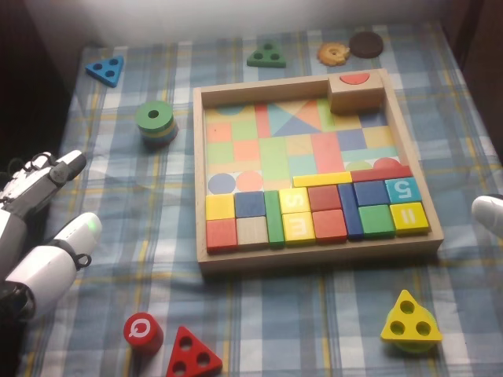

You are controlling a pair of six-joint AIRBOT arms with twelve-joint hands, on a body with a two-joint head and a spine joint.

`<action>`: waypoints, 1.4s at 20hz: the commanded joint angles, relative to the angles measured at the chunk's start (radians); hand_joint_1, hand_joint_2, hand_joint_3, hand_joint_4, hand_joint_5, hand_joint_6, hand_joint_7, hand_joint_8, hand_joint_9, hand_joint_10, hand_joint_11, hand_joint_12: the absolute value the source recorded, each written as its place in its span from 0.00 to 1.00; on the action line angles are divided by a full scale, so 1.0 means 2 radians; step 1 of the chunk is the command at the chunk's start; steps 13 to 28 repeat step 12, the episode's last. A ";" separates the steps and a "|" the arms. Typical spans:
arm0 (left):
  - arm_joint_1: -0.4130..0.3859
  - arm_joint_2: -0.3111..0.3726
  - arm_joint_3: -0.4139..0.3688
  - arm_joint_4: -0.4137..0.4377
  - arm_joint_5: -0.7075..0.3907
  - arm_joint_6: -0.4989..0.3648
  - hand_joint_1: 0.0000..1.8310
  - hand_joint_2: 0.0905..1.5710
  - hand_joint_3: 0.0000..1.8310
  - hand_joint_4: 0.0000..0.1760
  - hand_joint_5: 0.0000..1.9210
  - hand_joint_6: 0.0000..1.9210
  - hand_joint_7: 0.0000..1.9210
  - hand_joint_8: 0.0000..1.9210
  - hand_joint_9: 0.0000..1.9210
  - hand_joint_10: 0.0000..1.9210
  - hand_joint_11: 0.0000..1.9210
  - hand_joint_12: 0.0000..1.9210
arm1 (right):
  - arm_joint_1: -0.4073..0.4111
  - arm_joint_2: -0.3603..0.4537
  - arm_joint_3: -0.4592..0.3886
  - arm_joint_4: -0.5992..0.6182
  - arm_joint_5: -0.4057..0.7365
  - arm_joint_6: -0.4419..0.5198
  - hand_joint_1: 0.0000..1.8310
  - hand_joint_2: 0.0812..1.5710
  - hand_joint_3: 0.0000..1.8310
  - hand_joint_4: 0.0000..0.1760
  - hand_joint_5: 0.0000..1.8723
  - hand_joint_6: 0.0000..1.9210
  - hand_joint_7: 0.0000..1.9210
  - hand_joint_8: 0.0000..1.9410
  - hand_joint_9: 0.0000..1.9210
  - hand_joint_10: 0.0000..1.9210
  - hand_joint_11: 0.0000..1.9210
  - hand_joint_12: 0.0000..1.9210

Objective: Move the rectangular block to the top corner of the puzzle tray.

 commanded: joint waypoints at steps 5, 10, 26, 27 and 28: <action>-0.004 -0.001 0.008 0.022 -0.060 -0.007 0.32 0.88 0.00 0.18 0.19 0.00 0.07 0.00 0.02 0.01 0.00 0.00 | 0.005 -0.012 -0.003 -0.021 0.084 -0.011 0.00 0.65 0.00 0.50 0.15 0.00 0.11 0.00 0.05 0.00 0.00 0.00; -0.004 0.003 0.006 0.022 -0.063 -0.007 0.31 0.89 0.00 0.29 0.19 0.00 0.07 0.00 0.01 0.00 0.00 0.00 | 0.005 -0.014 -0.005 -0.018 0.084 -0.011 0.00 0.66 0.00 0.42 0.15 0.00 0.12 0.00 0.06 0.01 0.02 0.01; -0.004 0.003 0.010 0.023 -0.064 -0.007 0.32 0.89 0.00 0.20 0.20 0.00 0.07 0.00 0.02 0.01 0.00 0.00 | 0.005 -0.014 -0.003 -0.002 0.084 -0.011 0.00 0.67 0.01 0.42 0.15 0.00 0.11 0.00 0.05 0.00 0.01 0.01; -0.004 0.003 0.010 0.023 -0.064 -0.007 0.32 0.89 0.00 0.20 0.20 0.00 0.07 0.00 0.02 0.01 0.00 0.00 | 0.005 -0.014 -0.003 -0.002 0.084 -0.011 0.00 0.67 0.01 0.42 0.15 0.00 0.11 0.00 0.05 0.00 0.01 0.01; -0.004 0.003 0.010 0.023 -0.064 -0.007 0.32 0.89 0.00 0.20 0.20 0.00 0.07 0.00 0.02 0.01 0.00 0.00 | 0.005 -0.014 -0.003 -0.002 0.084 -0.011 0.00 0.67 0.01 0.42 0.15 0.00 0.11 0.00 0.05 0.00 0.01 0.01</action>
